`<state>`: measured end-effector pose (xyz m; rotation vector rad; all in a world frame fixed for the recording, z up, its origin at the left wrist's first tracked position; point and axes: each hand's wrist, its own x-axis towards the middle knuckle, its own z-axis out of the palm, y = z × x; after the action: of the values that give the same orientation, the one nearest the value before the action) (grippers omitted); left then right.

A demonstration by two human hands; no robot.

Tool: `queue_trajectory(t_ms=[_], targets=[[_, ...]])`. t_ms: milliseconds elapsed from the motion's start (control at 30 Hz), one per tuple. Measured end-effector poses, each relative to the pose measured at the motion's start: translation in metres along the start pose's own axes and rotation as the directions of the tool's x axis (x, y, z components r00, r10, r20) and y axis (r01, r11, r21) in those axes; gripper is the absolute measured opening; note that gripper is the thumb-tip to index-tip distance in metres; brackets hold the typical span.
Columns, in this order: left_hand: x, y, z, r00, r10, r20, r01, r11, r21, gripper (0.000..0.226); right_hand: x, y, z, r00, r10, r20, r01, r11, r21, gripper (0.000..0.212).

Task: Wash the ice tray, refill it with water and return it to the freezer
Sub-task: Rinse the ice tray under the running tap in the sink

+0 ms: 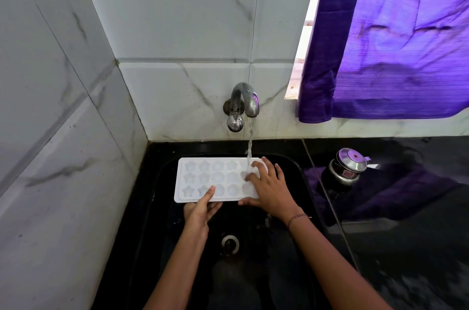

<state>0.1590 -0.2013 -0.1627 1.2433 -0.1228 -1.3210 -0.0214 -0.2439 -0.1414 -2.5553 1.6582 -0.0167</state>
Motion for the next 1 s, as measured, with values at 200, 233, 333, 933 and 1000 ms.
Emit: queue_trajectory(t_ms=[200, 233, 333, 933, 1000], targets=[[0.002, 0.001, 0.002, 1.000, -0.011, -0.005, 0.011, 1.000, -0.020, 0.034, -0.001, 0.002, -0.002, 1.000, -0.023, 0.014, 0.023, 0.999, 0.022, 0.078], [0.002, 0.000, 0.002, 1.000, -0.011, -0.008, 0.011, 1.000, -0.024, 0.033, 0.000, 0.002, -0.003, 1.000, -0.027, -0.009, 0.027, 0.999, 0.027, 0.074], [0.003, -0.003, 0.006, 1.000, -0.004, -0.028, 0.002, 0.997, -0.075, 0.033, -0.002, -0.002, 0.005, 0.989, -0.014, -0.148, 0.021, 0.999, 0.045, 0.060], [0.008, 0.006, 0.023, 1.000, -0.024, -0.015, 0.021, 0.989, -0.146, 0.039, -0.003, -0.001, 0.019, 0.915, 0.004, -0.404, -0.027, 0.998, -0.051, 0.027], [0.008, 0.007, 0.021, 1.000, -0.021, -0.019, 0.017, 0.988, -0.152, 0.039, -0.005, 0.002, 0.017, 0.924, -0.016, -0.382, -0.004, 0.999, -0.051, 0.024]])
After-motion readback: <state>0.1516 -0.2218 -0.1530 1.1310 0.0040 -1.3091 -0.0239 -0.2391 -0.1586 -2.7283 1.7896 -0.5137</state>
